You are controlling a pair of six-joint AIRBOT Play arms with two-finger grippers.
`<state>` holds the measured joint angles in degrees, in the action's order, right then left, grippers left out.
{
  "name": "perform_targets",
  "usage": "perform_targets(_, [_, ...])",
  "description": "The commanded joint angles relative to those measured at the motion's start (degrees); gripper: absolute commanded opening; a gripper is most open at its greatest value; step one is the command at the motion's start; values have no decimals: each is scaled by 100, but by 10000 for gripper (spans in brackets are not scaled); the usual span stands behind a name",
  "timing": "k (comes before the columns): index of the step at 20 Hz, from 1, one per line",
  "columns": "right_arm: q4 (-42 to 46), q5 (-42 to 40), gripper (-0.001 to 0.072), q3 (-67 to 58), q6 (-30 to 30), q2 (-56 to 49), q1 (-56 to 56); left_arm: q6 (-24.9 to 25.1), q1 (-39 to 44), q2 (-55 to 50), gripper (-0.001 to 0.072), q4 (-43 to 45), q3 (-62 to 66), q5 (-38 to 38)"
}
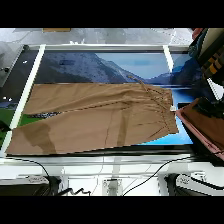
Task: Fold the clothes and pants, and hang the long-sleeved shirts on hangers.
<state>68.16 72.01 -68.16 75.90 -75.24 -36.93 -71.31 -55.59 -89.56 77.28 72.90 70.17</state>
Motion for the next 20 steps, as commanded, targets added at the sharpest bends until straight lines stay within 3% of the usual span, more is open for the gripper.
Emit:
perform_targets(1, [304, 793, 341, 413, -57, 245, -540, 319, -861, 79, 638, -197, -66, 811])
perform_targets(3, [269, 610, 341, 1023, -177, 658, -896, 319, -1255, 256, 637, -192, -356, 1099])
perform_targets(7, [223, 114, 341, 1880, -358, 1340, -1309, 417, -1753, 702, 638, -271, -1320, 708])
perform_targets(11, [203, 179, 341, 2190, -466, 1488, -1327, 994, -1921, 774, 637, -861, -2264, 105])
perform_targets(15, [-203, 229, 339, 2588, -664, 1762, -1327, 1604, -1917, 774, 619, -2096, -2662, -590])
perform_targets(19, [-184, 234, 315, 3018, -787, 2341, -1432, 2133, -1908, 772, 364, -3241, -2662, -914])
perform_targets(20, [-186, 304, 315, 3169, -785, 2490, -1539, 2343, -1899, 772, 236, -3477, -2662, -914])
